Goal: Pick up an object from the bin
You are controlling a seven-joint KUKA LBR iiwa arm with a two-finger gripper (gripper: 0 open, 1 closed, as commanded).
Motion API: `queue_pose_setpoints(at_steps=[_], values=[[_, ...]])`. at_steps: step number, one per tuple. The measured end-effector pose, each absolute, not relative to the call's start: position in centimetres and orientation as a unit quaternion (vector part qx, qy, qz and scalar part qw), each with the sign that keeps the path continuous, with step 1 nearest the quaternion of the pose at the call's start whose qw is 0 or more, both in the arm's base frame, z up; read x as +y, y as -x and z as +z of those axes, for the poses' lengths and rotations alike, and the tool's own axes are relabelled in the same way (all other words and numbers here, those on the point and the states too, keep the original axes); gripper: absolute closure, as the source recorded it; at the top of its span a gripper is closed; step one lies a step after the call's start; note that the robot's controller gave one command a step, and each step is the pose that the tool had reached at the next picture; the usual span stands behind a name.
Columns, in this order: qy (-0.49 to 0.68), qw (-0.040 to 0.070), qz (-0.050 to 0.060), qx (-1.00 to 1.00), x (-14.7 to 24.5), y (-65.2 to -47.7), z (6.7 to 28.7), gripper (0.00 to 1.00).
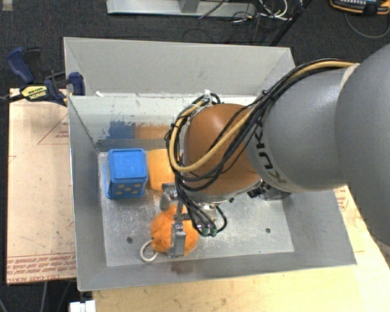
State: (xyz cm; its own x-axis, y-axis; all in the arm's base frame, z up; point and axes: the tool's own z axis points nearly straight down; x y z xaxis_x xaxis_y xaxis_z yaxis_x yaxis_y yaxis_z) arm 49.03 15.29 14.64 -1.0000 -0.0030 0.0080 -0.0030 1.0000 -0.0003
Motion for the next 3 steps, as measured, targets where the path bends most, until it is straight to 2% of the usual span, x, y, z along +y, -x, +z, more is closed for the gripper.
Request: queue_pose_setpoints(at_steps=[1,2,3], values=[[0.0,0.001,-0.001,-1.0,15.2,-49.2,15.1,0.0],[-0.072,0.0,-0.002,-0.997,9.9,-49.8,7.3,1.0],[-0.072,0.0,-0.002,-0.997,9.9,-49.8,7.3,1.0]])
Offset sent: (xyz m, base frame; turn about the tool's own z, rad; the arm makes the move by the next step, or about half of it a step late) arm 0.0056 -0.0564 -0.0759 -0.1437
